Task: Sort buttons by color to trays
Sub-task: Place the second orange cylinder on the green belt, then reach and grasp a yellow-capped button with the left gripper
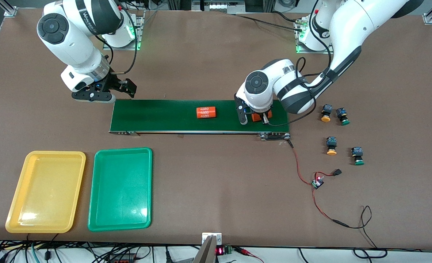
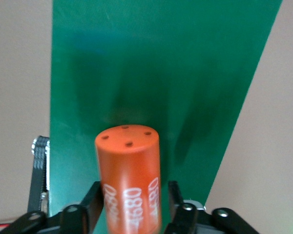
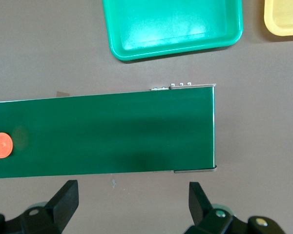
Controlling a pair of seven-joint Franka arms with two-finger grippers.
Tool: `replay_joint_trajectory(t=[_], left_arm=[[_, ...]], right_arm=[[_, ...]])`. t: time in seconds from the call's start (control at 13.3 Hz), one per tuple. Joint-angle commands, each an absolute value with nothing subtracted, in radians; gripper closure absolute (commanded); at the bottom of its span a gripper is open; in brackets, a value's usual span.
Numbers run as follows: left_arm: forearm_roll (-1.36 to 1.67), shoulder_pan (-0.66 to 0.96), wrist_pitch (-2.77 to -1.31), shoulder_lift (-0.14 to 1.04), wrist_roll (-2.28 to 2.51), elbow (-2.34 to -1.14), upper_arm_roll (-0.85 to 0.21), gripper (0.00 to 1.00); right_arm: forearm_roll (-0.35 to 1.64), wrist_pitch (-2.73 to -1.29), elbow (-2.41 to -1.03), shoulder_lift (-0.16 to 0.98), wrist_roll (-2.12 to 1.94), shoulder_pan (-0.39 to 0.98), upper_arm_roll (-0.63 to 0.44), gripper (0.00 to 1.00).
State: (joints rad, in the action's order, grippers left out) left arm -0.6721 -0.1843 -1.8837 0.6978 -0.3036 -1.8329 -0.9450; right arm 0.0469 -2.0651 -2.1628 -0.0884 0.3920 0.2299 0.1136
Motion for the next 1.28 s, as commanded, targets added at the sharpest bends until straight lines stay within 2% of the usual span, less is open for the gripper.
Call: replay_joint_trajectory(t=[0.0, 0.15, 0.3, 0.68, 0.9, 1.05, 1.2], left_arm=[[-0.690, -0.189, -1.736, 0.654, -0.310, -1.780, -0.953, 0.00], [-0.680, -0.202, -1.587, 0.576, -0.211, -1.740, -0.982, 0.00], [-0.678, -0.218, -1.519, 0.557, -0.047, -1.694, -0.988, 0.00], [-0.611, -0.230, -1.476, 0.580, 0.247, -1.475, -0.956, 0.00], [-0.418, -0.338, -1.438, 0.575, 0.250, -1.330, -0.931, 0.00], [-0.425, -0.379, -1.398, 0.581, 0.250, -1.235, -0.919, 0.00], [-0.452, -0.374, -1.397, 0.581, 0.250, -1.210, -0.876, 0.00]], right_arm=[[0.061, -2.066, -2.149, -0.081, 0.396, 0.235, 0.114, 0.00], [0.061, -2.066, -2.149, -0.083, 0.396, 0.235, 0.114, 0.00], [0.061, -2.066, -2.149, -0.081, 0.397, 0.235, 0.114, 0.00], [0.089, -2.069, -2.149, -0.081, 0.447, 0.239, 0.114, 0.00], [0.113, -2.082, -2.149, -0.077, 0.466, 0.261, 0.118, 0.00], [0.106, -2.094, -2.149, -0.066, 0.466, 0.284, 0.118, 0.00], [0.091, -2.103, -2.151, -0.058, 0.466, 0.308, 0.118, 0.00]])
